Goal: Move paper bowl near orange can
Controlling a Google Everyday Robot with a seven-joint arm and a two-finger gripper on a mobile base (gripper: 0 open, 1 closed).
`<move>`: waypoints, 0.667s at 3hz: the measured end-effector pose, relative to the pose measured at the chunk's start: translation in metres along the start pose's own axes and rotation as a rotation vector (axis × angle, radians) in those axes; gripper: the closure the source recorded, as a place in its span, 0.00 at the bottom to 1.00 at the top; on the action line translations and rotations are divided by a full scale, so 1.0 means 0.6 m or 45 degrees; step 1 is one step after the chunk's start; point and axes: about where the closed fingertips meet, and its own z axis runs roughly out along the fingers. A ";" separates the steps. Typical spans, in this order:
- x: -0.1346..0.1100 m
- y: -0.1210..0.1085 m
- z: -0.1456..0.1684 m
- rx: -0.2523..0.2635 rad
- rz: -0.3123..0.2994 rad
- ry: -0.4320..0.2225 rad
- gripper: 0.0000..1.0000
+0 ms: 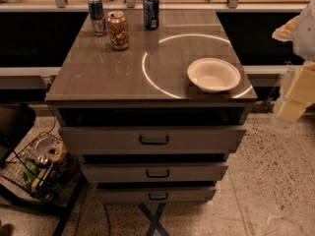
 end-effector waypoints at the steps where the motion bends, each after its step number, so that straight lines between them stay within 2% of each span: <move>1: 0.000 0.000 0.000 0.000 0.000 0.000 0.00; 2: -0.009 -0.003 0.018 0.100 -0.073 -0.004 0.00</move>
Offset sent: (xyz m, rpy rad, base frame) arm 0.0156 0.0119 -0.0217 -0.0627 -0.1688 0.0799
